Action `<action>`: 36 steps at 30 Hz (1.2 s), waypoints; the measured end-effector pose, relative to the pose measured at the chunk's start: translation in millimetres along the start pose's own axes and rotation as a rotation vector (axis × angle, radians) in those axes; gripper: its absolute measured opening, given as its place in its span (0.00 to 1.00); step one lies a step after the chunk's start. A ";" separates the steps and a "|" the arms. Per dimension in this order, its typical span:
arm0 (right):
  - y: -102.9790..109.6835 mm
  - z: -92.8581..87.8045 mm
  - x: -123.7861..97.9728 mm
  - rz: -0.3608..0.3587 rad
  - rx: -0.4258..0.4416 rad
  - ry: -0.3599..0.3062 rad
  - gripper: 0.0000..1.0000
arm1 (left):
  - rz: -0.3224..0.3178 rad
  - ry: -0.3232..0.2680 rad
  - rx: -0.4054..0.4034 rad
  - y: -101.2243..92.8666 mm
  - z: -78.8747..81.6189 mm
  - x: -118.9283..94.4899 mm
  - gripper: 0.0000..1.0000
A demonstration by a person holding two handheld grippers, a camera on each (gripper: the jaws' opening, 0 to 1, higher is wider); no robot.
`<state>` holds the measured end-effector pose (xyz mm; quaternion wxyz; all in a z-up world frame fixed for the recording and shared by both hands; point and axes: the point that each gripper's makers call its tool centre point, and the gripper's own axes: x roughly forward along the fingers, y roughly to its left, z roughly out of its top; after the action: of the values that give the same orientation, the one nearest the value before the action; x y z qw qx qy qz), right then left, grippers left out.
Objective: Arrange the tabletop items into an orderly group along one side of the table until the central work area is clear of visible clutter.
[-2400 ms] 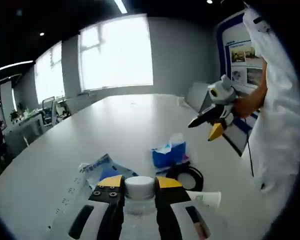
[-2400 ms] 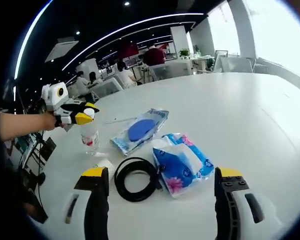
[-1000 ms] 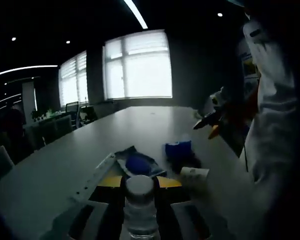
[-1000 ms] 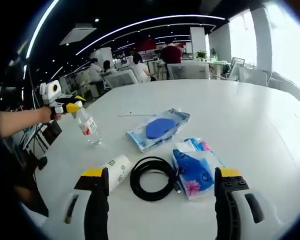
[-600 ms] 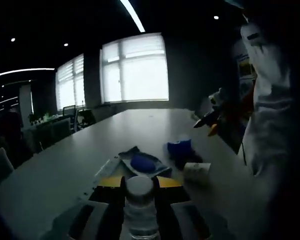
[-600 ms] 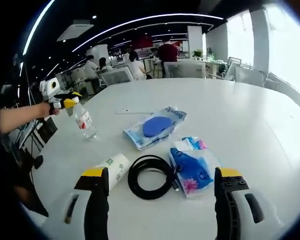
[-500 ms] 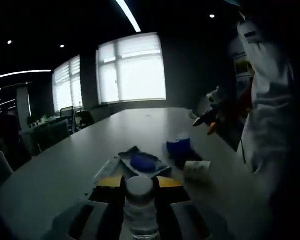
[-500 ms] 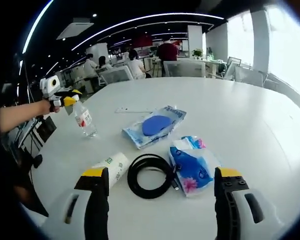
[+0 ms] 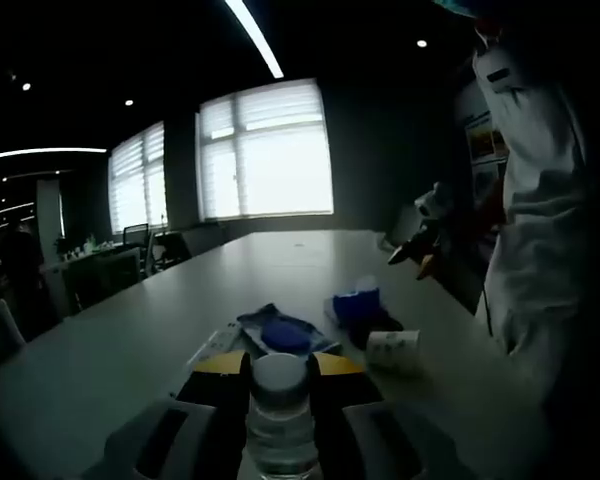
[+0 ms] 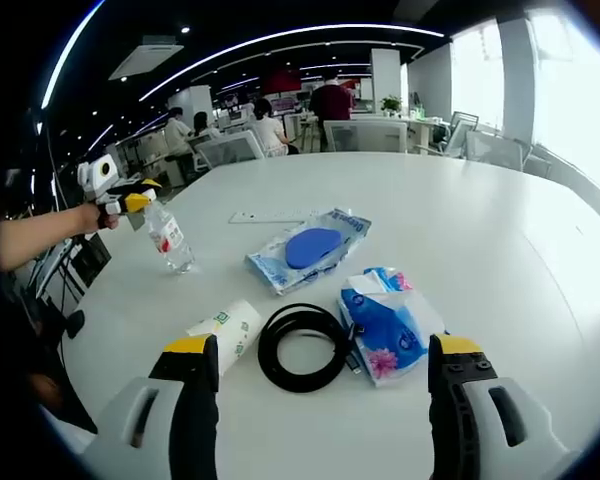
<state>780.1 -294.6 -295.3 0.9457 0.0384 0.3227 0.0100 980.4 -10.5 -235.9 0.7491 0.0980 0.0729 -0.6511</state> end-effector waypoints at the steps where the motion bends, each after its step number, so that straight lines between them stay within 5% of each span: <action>1: 0.2 -0.2 0.2 0.001 -0.001 0.001 0.82 | 0.018 0.009 0.040 1.8 0.1 0.3 0.21; 9: -0.1 2.4 -1.6 0.006 -0.007 -0.005 0.82 | -0.012 -0.024 0.008 7.8 2.0 8.0 0.20; 18: -2.1 0.3 0.1 -0.007 0.003 0.007 0.82 | -0.073 0.018 0.040 12.2 0.9 8.8 0.21; 20: -1.2 0.2 1.4 -0.009 0.003 0.010 0.82 | -0.047 0.010 0.038 10.0 1.1 7.0 0.22; 21: -0.3 -0.3 1.8 -0.003 0.008 0.011 0.81 | -0.027 -0.040 0.020 11.1 9.1 5.6 0.26; 22: 0.1 -0.8 2.2 0.000 0.009 0.010 0.81 | 0.062 -0.112 -0.011 23.2 22.0 0.0 0.43; 23: 0.2 -2.0 2.5 0.000 0.004 0.016 0.81 | 0.138 -0.101 -0.052 35.4 21.6 -4.7 0.54; 24: 0.9 -2.9 2.6 0.006 0.002 0.019 0.81 | 0.172 -0.116 -0.065 40.8 27.1 -14.0 0.56; 25: 1.1 -3.7 2.8 0.009 0.006 0.019 0.81 | 0.125 -0.166 -0.018 30.6 38.9 -21.3 0.34; 26: 1.3 -3.9 2.5 0.013 0.013 0.017 0.81 | 0.098 -0.143 -0.007 18.8 42.4 -27.7 0.17; 27: 2.0 -2.6 0.8 0.021 0.019 0.008 0.81 | 0.111 -0.080 -0.030 9.3 41.5 -33.0 0.19; 28: 1.8 -1.7 -0.1 0.024 0.024 0.001 0.81 | 0.166 -0.011 0.004 8.3 36.1 -39.2 0.33; 29: -0.1 -1.6 -1.8 0.022 0.027 -0.007 0.81 | 0.174 -0.019 0.004 -4.4 41.4 -43.3 0.37; 30: -0.7 -1.6 -2.3 0.026 0.029 -0.013 0.81 | 0.147 -0.049 0.000 -17.9 47.9 -46.7 0.29; 31: -1.6 -2.5 -2.9 0.031 0.035 -0.017 0.81 | 0.135 -0.025 0.011 -31.8 47.3 -50.3 0.20; 34: -2.9 -4.9 -2.9 0.051 0.075 -0.029 0.80 | 0.179 0.088 0.047 -51.0 28.7 -54.7 0.13; 35: -4.0 -6.1 -2.7 0.053 0.081 -0.034 0.80 | 0.149 0.027 -0.031 -68.7 31.9 -52.4 0.11; 36: -2.7 -7.0 -2.3 0.067 0.080 -0.038 0.80 | 0.191 -0.006 -0.066 -68.9 31.3 -53.5 0.12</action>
<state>774.0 -297.0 -299.6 0.9485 0.0872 0.3032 0.0280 904.1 24.2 -196.5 0.8109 0.0777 0.0824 -0.5741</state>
